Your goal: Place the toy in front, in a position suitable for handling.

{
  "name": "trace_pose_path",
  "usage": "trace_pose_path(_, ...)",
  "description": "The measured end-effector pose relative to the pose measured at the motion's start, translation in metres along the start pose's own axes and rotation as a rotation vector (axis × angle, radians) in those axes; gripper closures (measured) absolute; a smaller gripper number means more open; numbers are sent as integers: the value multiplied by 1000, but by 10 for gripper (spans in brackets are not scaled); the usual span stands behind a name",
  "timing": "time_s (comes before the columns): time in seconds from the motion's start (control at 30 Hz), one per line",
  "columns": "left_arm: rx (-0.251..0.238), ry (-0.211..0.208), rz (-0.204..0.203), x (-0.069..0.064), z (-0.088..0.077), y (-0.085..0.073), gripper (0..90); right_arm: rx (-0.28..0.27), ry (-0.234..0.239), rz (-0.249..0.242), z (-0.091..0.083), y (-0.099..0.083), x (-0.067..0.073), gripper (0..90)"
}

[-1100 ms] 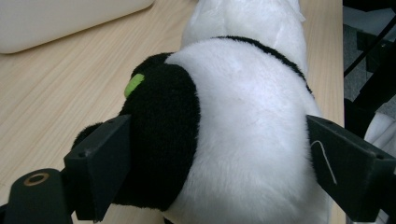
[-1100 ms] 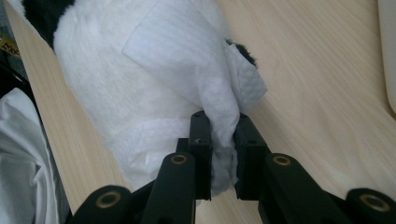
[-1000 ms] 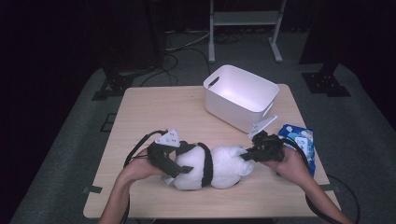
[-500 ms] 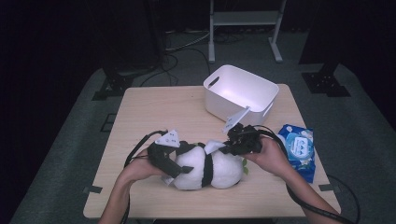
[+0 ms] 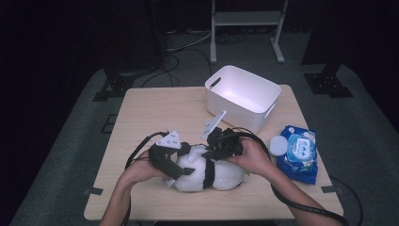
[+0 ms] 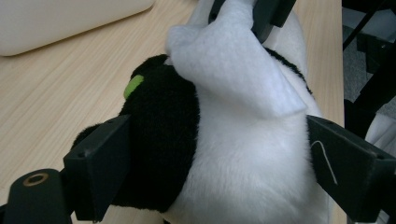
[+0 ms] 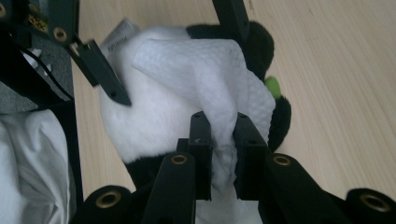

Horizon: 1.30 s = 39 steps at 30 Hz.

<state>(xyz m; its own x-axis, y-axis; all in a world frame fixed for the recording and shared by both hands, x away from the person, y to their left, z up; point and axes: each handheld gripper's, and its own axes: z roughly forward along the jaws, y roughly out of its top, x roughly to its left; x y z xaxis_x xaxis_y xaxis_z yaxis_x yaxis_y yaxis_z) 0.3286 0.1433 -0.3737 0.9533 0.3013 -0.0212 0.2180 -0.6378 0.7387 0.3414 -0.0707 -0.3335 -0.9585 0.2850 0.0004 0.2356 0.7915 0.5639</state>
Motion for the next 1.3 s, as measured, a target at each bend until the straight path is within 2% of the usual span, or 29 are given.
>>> trace_pose_path(0.1, 0, -1, 3, 0, 0, 0, 109, -21, 11, -6, -1, 6, 0, 793)
trace_pose_path(0.27, -4, 0, -2, 0, 0, 0, 109, 0, 2, -13, -3, 5, 0, 794)
trace_pose_path(0.4, -6, -1, -3, 0, 0, 0, 109, 31, -24, 33, -9, -13, -10, 793)
trace_pose_path(0.53, -5, -1, 2, 1, 0, 0, 110, -2, -18, 83, -17, -31, -19, 793)
trace_pose_path(0.83, -5, -1, -3, 1, 0, 0, 110, -18, -56, 138, -34, -55, -27, 793)
trace_pose_path(1.1, -3, -1, -1, 1, 0, 0, 110, -19, -65, 204, -37, -80, -38, 792)
trace_pose_path(1.3, -7, -2, -5, 1, 0, 0, 110, -22, -68, 245, -36, -92, -45, 792)
